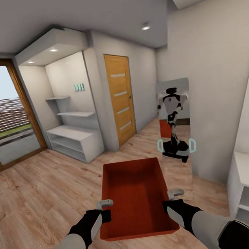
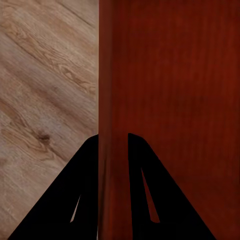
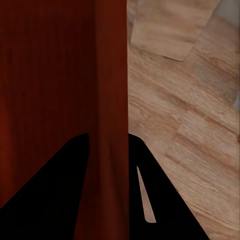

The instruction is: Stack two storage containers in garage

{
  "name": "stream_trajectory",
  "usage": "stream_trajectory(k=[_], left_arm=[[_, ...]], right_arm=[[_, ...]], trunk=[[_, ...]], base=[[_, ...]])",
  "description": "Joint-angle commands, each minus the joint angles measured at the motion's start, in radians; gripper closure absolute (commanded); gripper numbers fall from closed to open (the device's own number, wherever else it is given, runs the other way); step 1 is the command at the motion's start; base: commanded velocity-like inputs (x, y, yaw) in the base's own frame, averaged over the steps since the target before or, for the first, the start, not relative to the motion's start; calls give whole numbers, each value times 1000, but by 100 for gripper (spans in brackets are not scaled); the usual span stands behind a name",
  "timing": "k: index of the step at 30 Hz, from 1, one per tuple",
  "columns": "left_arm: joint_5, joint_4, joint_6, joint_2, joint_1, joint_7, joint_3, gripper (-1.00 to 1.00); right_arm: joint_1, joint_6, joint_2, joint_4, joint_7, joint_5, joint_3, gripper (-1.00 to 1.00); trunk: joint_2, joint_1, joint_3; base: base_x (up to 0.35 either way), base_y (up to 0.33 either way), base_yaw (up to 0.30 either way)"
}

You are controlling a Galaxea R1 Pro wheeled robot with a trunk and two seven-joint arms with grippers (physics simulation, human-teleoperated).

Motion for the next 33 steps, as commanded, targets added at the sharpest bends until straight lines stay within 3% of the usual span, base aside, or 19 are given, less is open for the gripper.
stream_trajectory(k=[1, 16, 33], left_arm=[[-18, 0, 7, -6, 0, 11, 7, 100], [-18, 0, 7, -6, 0, 11, 7, 100], [-18, 0, 7, -6, 0, 11, 7, 100]], right_arm=[[-1, 7, 1, -3, -8, 22, 18, 100], [-1, 7, 1, -3, -8, 23, 18, 100], [-1, 7, 1, -3, -8, 23, 18, 100]], trunk=[[-1, 1, -2], [-1, 1, -2], [-1, 1, -2]], base=[[322, 0, 0], [322, 0, 206], [322, 0, 11]])
